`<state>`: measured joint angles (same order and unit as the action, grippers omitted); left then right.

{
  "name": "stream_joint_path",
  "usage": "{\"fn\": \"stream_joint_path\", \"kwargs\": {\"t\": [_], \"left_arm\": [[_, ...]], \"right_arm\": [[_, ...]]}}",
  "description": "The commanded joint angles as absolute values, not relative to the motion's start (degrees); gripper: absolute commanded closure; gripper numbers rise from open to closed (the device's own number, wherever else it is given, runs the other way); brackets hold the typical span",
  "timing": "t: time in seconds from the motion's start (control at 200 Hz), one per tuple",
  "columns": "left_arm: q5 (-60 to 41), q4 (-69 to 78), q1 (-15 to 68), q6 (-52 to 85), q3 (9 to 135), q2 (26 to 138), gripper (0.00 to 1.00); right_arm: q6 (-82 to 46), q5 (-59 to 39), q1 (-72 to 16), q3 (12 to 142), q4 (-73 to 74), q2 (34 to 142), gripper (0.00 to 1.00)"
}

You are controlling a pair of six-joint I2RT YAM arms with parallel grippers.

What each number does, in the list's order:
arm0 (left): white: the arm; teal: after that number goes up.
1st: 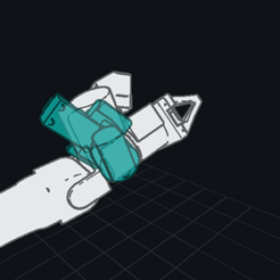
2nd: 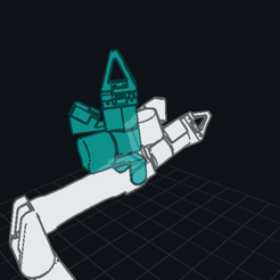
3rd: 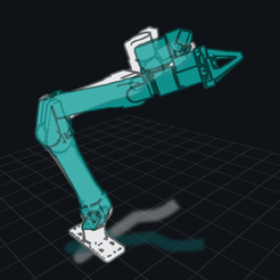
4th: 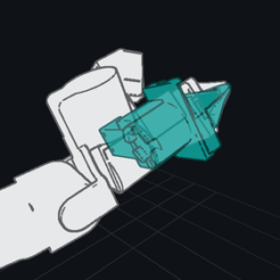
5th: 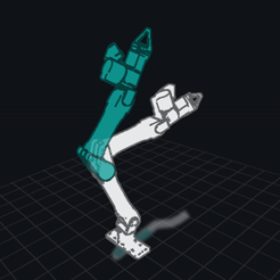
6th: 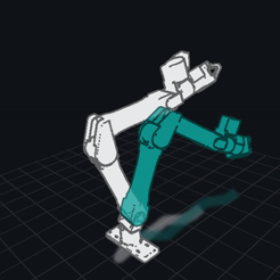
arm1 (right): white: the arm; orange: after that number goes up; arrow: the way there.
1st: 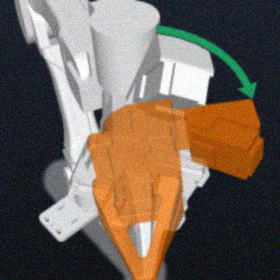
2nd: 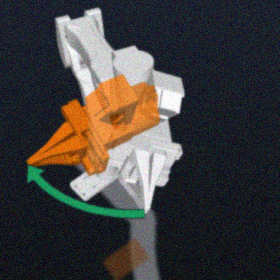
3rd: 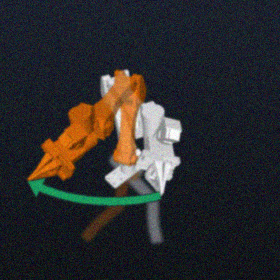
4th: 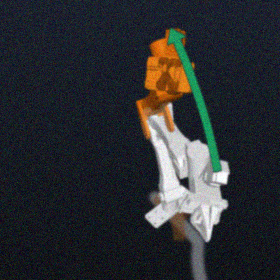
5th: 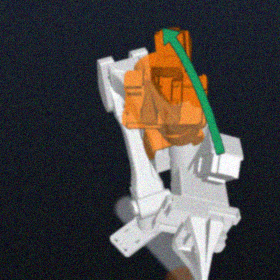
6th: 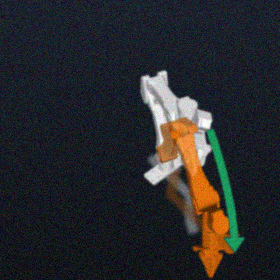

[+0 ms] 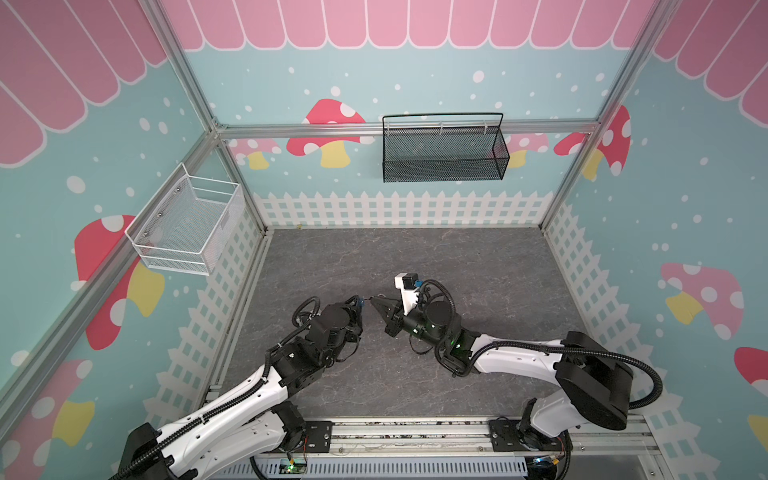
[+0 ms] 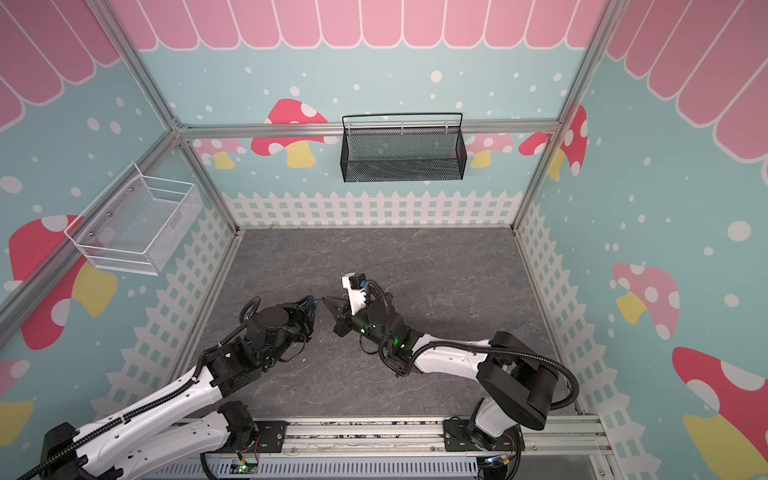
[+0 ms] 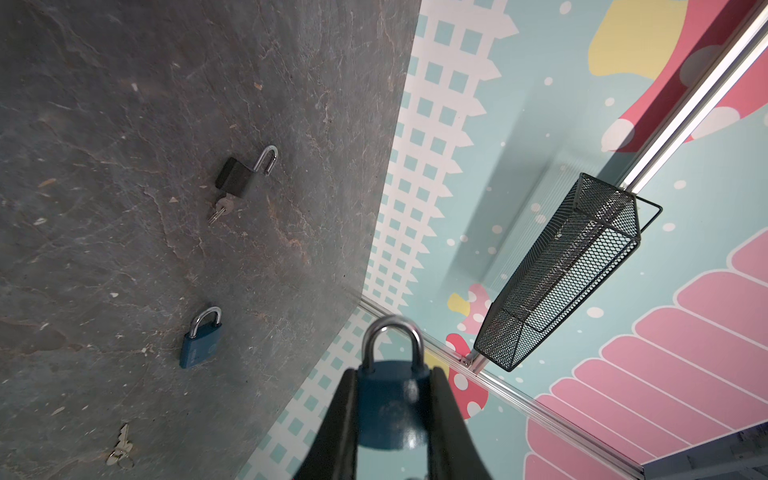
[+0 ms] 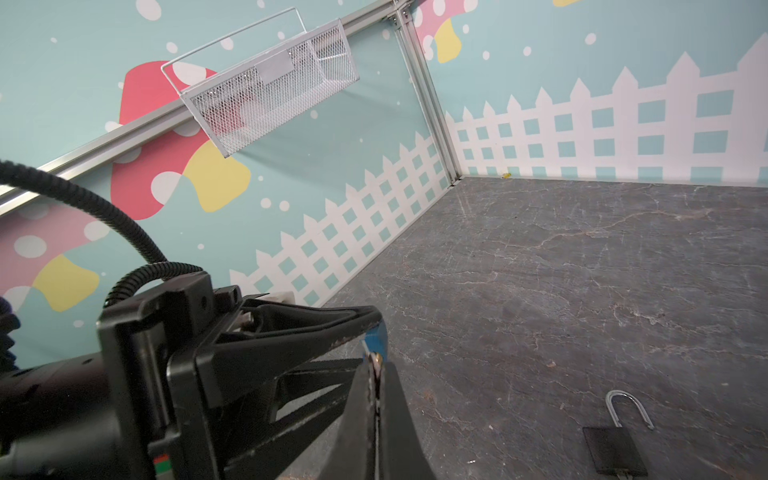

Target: Unlock with the key

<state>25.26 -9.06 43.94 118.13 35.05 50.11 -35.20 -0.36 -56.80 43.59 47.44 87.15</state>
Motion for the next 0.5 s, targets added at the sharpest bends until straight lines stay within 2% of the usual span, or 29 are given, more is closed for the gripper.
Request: {"fn": "stream_joint_path", "kwargs": {"t": [0.0, 0.495], "left_arm": [[24.47, -6.87, 43.59, 123.43, 36.14, 50.69, 1.0], [24.39, -5.27, 43.59, 123.4, 36.02, 50.14, 1.0]], "right_arm": [[-34.08, 0.98, -57.33, 44.23, 49.54, 87.6, 1.0], [-34.64, 1.83, -57.4, 43.95, 49.57, 89.03, 1.0]]}}
